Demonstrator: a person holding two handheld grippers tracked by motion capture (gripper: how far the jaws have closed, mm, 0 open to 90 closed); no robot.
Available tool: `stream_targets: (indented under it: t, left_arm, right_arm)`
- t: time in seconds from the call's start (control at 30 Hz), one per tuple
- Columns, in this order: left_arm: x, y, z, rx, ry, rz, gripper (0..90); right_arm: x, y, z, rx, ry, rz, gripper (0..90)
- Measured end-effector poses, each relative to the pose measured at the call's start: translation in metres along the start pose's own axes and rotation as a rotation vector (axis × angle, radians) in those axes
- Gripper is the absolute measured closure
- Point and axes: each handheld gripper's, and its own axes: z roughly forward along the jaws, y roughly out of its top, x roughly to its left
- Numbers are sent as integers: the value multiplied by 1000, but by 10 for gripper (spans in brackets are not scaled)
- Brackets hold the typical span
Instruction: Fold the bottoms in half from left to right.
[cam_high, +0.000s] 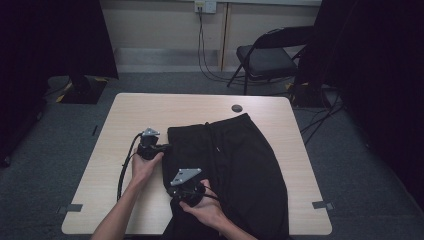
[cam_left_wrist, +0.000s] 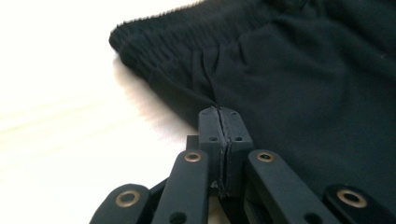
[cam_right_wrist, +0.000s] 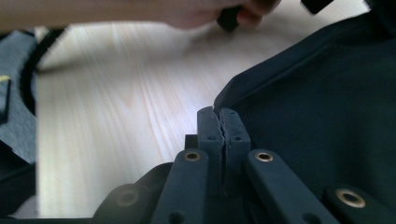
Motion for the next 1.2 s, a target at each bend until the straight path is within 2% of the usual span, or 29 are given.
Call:
stream_targets:
  t: [0.1, 0.17, 0.2, 0.27, 0.47, 0.53, 0.57, 0.63, 0.7, 0.73, 0.83, 0.97, 1.07, 1.13, 1.17, 1.2]
  left_arm:
    - [-2, 10, -9, -39, -21, -1, 891]
    - [-2, 14, -15, -82, -44, -33, 891]
    - [-1, 16, -18, -85, -47, -36, 892]
    - [1, 22, -25, -88, -35, -25, 892]
    - [3, 45, -51, -154, -46, -34, 893]
    - [3, 48, -54, -165, -46, -33, 893]
    - [2, 53, -58, -179, -44, -25, 893]
    - [1, 60, -69, -213, -47, -30, 893]
    - [1, 63, -75, -230, -45, -28, 893]
    - [1, 66, -82, -249, -44, -42, 893]
    - [4, 71, -93, -260, -33, -44, 894]
    - [8, 78, -114, -309, -42, -52, 894]
    - [8, 88, -132, -325, -16, -37, 895]
    - [8, 97, -144, -336, 4, -26, 894]
    - [7, 101, -148, -341, 10, -22, 894]
    - [7, 101, -148, -341, 10, -22, 894]
  right_arm:
    - [-2, 9, -12, -46, 13, 22, 888]
    - [-2, 15, -18, -68, 10, 20, 888]
    - [-2, 18, -21, -80, 10, 18, 888]
    - [-1, 25, -27, -103, 13, 15, 888]
    - [5, 51, -39, -152, 3, 7, 889]
    - [8, 60, -42, -167, 4, -6, 889]
    - [8, 60, -42, -167, 4, -6, 889]
    - [11, 75, -48, -195, 10, -22, 889]
    - [14, 86, -52, -216, 8, -44, 889]
    - [16, 90, -54, -228, 9, -50, 889]
    - [19, 101, -58, -256, 15, -53, 889]
    - [27, 119, -64, -279, 9, -86, 889]
    - [33, 137, -73, -324, 12, -107, 889]
    - [34, 148, -78, -355, 18, -106, 889]
    - [34, 156, -83, -373, 19, -109, 889]
    - [34, 156, -83, -373, 19, -109, 889]
